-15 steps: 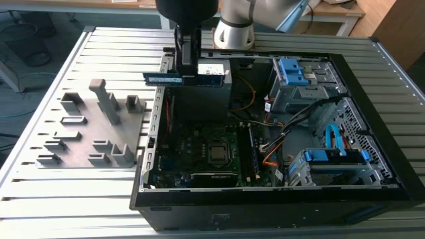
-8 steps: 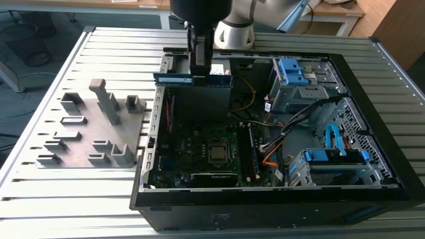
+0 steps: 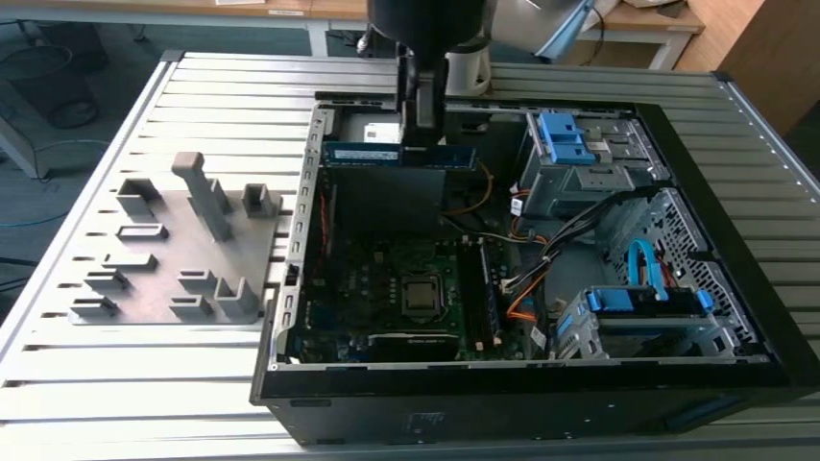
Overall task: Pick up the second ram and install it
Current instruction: 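Pick up the second ram and move it above second insertion slot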
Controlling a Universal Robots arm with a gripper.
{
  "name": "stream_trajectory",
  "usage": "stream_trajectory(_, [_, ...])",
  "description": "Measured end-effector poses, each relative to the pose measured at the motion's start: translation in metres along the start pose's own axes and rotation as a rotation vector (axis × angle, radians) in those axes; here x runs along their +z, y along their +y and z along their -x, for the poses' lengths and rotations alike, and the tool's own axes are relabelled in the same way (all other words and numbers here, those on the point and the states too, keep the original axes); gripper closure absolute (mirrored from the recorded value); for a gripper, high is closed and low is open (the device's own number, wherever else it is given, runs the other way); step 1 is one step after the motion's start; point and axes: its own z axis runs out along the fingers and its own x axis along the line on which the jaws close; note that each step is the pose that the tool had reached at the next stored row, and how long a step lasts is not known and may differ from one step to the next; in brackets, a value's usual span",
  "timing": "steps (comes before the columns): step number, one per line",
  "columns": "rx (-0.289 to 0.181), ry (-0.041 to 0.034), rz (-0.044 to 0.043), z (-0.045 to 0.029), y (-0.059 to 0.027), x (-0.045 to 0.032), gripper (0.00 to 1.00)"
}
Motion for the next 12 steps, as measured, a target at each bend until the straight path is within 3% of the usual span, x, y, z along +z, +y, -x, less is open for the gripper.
stream_trajectory(5, [0.000, -0.0002, 0.0024, 0.0002, -0.0155, 0.0003, 0.86])
stream_trajectory(7, [0.000, -0.0057, 0.0037, 0.0002, -0.0207, 0.0014, 0.86])
stream_trajectory(9, [0.000, -0.0174, 0.0049, 0.0002, -0.0252, 0.0025, 0.86])
stream_trajectory(12, [-0.001, -0.0463, 0.0058, 0.0003, -0.0309, 0.0041, 0.86])
